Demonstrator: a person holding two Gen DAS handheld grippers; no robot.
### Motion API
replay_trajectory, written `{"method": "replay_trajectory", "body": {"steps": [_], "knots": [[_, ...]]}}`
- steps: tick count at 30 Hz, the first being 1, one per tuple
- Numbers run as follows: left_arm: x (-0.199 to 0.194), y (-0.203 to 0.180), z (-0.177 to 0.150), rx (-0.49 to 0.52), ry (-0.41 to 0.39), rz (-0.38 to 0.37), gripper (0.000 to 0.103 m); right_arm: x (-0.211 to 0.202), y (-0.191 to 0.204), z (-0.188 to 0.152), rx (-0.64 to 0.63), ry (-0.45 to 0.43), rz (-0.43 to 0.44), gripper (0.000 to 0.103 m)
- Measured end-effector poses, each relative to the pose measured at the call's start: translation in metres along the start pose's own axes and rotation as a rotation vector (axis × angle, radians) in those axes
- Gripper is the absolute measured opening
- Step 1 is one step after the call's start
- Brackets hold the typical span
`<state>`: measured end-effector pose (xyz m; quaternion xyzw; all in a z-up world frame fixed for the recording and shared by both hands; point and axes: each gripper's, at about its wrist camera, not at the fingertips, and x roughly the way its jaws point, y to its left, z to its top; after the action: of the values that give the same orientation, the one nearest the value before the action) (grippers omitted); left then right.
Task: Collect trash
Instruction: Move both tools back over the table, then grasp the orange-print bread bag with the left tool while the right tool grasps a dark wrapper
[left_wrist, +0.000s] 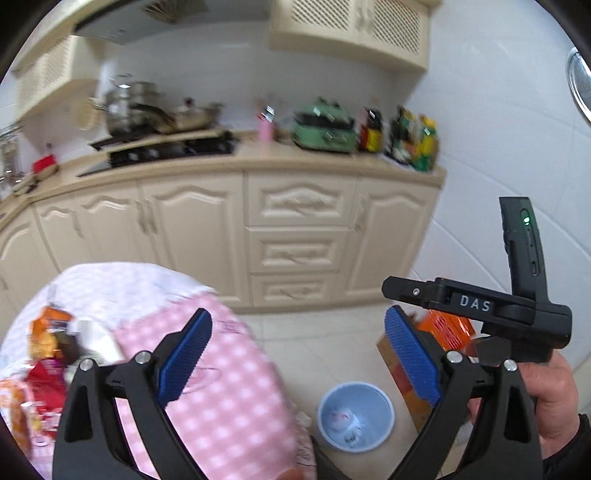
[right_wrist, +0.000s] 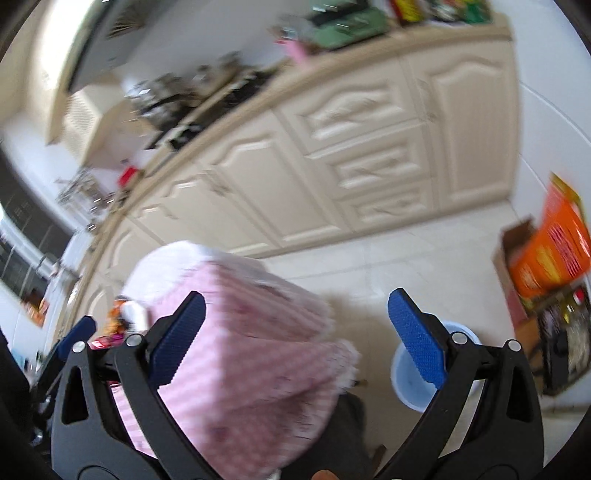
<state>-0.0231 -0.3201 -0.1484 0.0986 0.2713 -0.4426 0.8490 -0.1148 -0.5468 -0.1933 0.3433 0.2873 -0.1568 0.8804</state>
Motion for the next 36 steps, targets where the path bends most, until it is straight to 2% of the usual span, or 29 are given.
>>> {"method": "replay_trajectory", "body": {"steps": [4,11,16,22,25,29,33,36], "knots": [[-0.033,0.029,0.007,-0.040,-0.061,0.060,0.093,0.000,0.066,0.006,-0.106,-0.012,0.096,0.097],[-0.101,0.090,0.008,-0.137,-0.161,0.208,0.093,0.005,0.164,0.003,-0.265,-0.020,0.217,0.097],[-0.149,0.134,-0.001,-0.207,-0.218,0.349,0.093,0.007,0.227,-0.006,-0.399,-0.028,0.277,0.097],[-0.192,0.180,-0.018,-0.270,-0.247,0.483,0.093,0.010,0.281,-0.023,-0.521,-0.041,0.317,0.097],[-0.209,0.202,-0.033,-0.289,-0.244,0.548,0.093,0.016,0.300,-0.032,-0.558,-0.030,0.335,0.097],[-0.218,0.236,-0.058,-0.333,-0.197,0.619,0.093,0.026,0.316,-0.044,-0.593,-0.011,0.335,0.097],[-0.214,0.270,-0.084,-0.386,-0.136,0.655,0.093,0.047,0.320,-0.049,-0.595,0.027,0.312,0.097],[-0.195,0.291,-0.097,-0.415,-0.080,0.662,0.093,0.066,0.317,-0.053,-0.599,0.053,0.277,0.097]]}}
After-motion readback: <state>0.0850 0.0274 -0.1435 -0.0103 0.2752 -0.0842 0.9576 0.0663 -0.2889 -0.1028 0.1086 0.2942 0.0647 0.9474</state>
